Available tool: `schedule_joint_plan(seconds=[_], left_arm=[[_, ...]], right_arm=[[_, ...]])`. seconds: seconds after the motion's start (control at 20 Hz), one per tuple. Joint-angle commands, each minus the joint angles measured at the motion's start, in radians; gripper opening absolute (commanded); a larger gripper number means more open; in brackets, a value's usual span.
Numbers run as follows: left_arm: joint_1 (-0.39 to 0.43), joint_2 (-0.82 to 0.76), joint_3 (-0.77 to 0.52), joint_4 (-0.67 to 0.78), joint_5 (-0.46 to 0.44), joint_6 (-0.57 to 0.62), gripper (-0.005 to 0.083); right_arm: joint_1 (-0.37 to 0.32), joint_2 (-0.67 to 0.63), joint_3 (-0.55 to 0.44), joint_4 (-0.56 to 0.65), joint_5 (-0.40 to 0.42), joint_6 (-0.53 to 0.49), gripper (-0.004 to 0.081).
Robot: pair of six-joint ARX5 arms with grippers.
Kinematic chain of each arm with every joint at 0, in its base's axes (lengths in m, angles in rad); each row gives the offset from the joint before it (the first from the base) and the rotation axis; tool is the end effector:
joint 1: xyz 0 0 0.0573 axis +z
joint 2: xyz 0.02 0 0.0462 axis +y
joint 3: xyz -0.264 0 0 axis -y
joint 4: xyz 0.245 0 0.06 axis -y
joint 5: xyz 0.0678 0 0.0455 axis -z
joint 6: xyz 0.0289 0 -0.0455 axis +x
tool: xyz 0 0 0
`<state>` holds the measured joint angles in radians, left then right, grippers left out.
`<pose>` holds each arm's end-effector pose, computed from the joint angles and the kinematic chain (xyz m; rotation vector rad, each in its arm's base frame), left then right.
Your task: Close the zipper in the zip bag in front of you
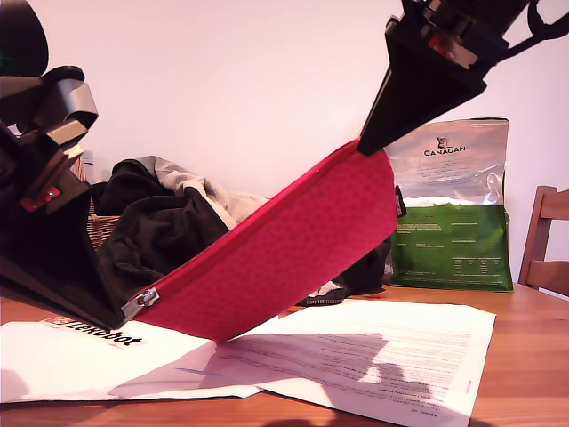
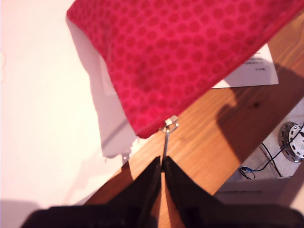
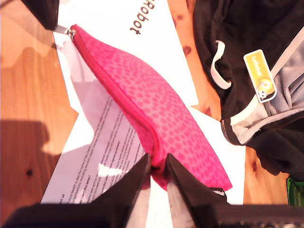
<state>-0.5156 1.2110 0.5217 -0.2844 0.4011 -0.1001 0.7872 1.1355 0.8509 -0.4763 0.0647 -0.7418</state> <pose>0.1748 -0.1121 0.1630 -0.0278 1.0453 -0.7897 0.1641 0.1621 0.2650 -0.9990 0.4282 0.9349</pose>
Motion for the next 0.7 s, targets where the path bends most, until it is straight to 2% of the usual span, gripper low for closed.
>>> schedule_joint_plan(seconds=[0.0, 0.1, 0.15, 0.2, 0.25, 0.3, 0.4, 0.65], left_arm=[[0.013, 0.004, -0.027, -0.013, 0.042, 0.004, 0.0087], [0.013, 0.004, -0.027, 0.009, 0.129, 0.003, 0.0279], [0.013, 0.004, -0.027, 0.016, 0.166, 0.002, 0.0326], [0.013, 0.004, -0.027, 0.017, 0.211, -0.002, 0.0332], [0.013, 0.004, -0.027, 0.019, 0.243, -0.004, 0.0321], [0.013, 0.004, -0.027, 0.016, 0.265, -0.005, 0.0247], [0.013, 0.004, -0.027, 0.017, 0.319, -0.004, -0.0026], [0.013, 0.004, -0.027, 0.024, 0.417, -0.004, -0.0019]], right_arm=[[-0.011, -0.013, 0.015, 0.011, 0.023, 0.001, -0.0013], [-0.01, -0.013, 0.015, 0.01, 0.021, 0.001, -0.0013], [-0.01, -0.013, 0.015, 0.008, 0.019, 0.001, -0.0013], [-0.008, -0.013, 0.015, 0.005, 0.019, 0.002, -0.0013], [-0.008, -0.013, 0.015, 0.006, 0.019, 0.007, -0.0013], [-0.008, -0.013, 0.015, 0.006, 0.019, 0.008, -0.0013], [-0.008, -0.012, 0.015, 0.001, 0.008, 0.02, -0.0013], [-0.008, 0.045, 0.015, -0.075, -0.04, 0.039, -0.0013]])
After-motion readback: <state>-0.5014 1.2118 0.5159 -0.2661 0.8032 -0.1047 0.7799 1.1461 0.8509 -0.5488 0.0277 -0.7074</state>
